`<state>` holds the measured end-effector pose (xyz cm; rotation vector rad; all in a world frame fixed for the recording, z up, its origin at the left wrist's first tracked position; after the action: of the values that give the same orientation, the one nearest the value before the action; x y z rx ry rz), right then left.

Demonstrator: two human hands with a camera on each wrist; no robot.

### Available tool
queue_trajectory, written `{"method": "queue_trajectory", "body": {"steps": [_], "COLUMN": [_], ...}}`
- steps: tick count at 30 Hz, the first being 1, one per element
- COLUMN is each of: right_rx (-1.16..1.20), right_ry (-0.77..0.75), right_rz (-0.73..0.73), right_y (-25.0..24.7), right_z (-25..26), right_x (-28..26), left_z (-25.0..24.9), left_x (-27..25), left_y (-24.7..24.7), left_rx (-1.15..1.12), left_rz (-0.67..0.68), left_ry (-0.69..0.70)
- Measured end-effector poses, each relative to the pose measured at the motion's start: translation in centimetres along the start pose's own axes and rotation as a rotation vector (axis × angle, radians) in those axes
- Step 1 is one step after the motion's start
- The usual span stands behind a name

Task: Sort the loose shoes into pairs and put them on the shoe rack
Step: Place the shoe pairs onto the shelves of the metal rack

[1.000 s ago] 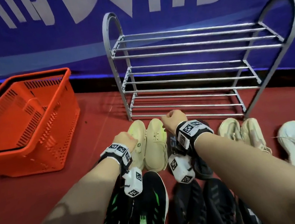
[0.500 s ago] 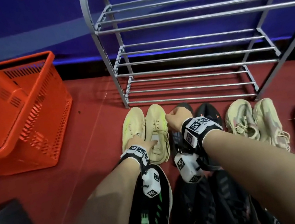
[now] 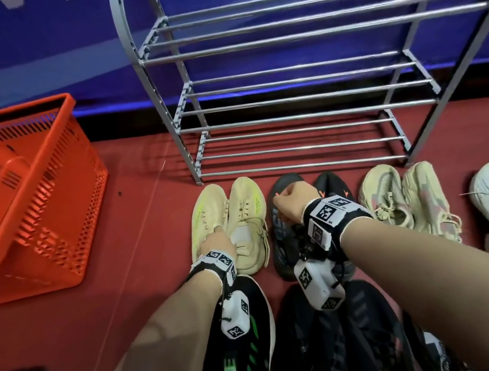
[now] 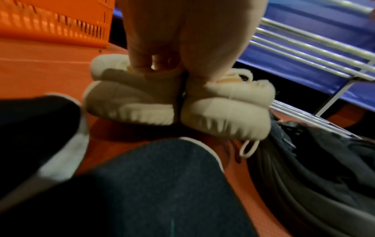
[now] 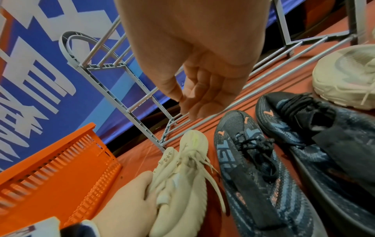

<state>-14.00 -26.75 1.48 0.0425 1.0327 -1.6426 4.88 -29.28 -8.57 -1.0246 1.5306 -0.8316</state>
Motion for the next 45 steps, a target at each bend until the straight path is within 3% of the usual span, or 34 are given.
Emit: {"method": "queue_trajectory", "body": {"steps": [10, 21, 28, 39, 45], "right_rx": [0.013, 0.061, 0.121, 0.636, 1.135], "right_ry": [-0.073, -0.129, -0.154, -0.125, -0.082], "right_rz": [-0.067, -0.089, -0.111, -0.017, 0.114], "right_y": [-1.9, -4.4, -5.9, -8.6, -9.5], "right_z": [1.8, 2.8, 4.3, 10.9, 15.0], "right_x": [-2.7, -6.8, -10.4, -14.4, -14.5], "left_z": [-1.6, -3.2, -4.7, -8.2, -9.0], "left_x": [-2.8, -7.2, -11.2, -14.4, -12.0], "left_y": [-6.5, -13.4, -21.0, -33.1, -37.4], "left_rx": [-0.024, -0.008, 0.031, 0.132, 0.148], "left_rz": [-0.321, -0.508, -0.662, -0.711, -0.749], "left_ry": [0.124, 0.202, 0.284, 0.278, 0.268]}}
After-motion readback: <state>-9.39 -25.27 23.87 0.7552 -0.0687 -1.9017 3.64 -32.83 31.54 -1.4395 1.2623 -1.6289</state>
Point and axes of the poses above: each hand's wrist, its own x-axis towards the middle knuckle, its own y-axis out of the palm, z = x × y, the point moved 4 cm from there along x, towards the middle knuckle, and after that the axes turned 11 degrees about y, right-handed, at the moved point
